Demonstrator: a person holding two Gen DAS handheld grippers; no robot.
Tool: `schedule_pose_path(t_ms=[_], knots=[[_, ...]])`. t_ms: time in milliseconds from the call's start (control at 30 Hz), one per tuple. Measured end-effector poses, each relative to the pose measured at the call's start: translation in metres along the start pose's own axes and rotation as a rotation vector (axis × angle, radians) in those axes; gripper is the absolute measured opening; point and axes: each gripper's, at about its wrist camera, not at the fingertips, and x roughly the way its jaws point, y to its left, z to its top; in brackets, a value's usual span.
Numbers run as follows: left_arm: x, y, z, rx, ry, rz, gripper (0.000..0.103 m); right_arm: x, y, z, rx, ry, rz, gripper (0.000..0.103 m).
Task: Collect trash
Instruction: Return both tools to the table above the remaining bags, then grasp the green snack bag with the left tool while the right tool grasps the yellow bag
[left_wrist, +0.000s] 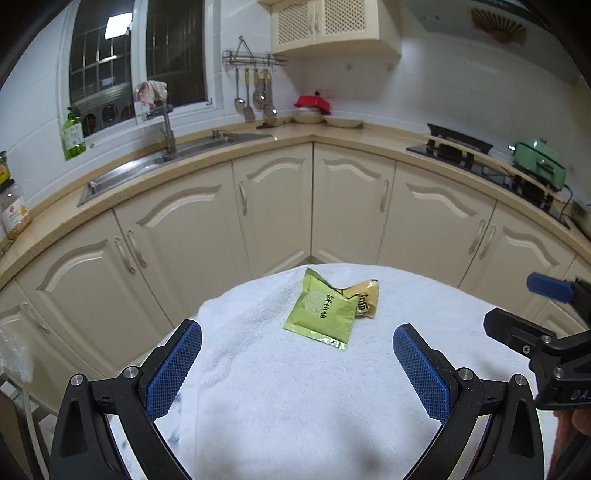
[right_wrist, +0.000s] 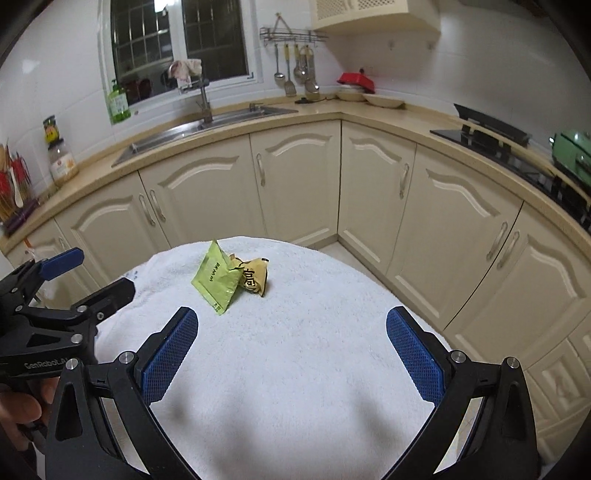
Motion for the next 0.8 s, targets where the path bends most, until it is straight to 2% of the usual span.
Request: schedule_pose_path(t_ms=[67,200,333,467,533,567,600,633,733,800], knots=[[0.02,-0.004,0.001,0.011,0.021,-0.008,0.102,0.01,0.0,0.002,-0.016,0.012,-0.017,0.103],[0.091,0.0,0.017,0.036,0.088,-0.007,0.102,0.033,-0.001,0.006,-0.022,0.045,-0.022,0.103],[0.143,-0.008,0.025,0.051,0.146,-0.014,0.102,0.058,-0.007,0.007,-0.007,0.076,-0.019,0.103],[0.193,-0.014,0.04,0.065,0.184,-0.037,0.102,0.08,-0.009,0.006,-0.001,0.11,-0.015,0.103],[0.214,-0.013,0.044,0.047,0.207,-0.075,0.099,0.09,-0.01,0.007,0.001,0.122,-0.012,0.103],[0.225,-0.011,0.047,0.036,0.219,-0.116,0.093,0.095,-0.01,0.008,0.002,0.127,-0.01,0.103],[0.232,-0.01,0.049,0.03,0.23,-0.135,0.081,0.097,-0.01,0.009,0.002,0.13,-0.008,0.103],[0.237,-0.009,0.049,0.023,0.239,-0.148,0.075,0.102,-0.01,0.01,0.001,0.133,-0.004,0.103],[0.247,0.003,0.056,-0.003,0.215,-0.163,0.057,0.113,-0.008,0.013,-0.005,0.14,0.014,0.103],[0.25,0.013,0.059,-0.021,0.214,-0.169,0.037,0.121,-0.006,0.015,-0.007,0.146,0.028,0.103]])
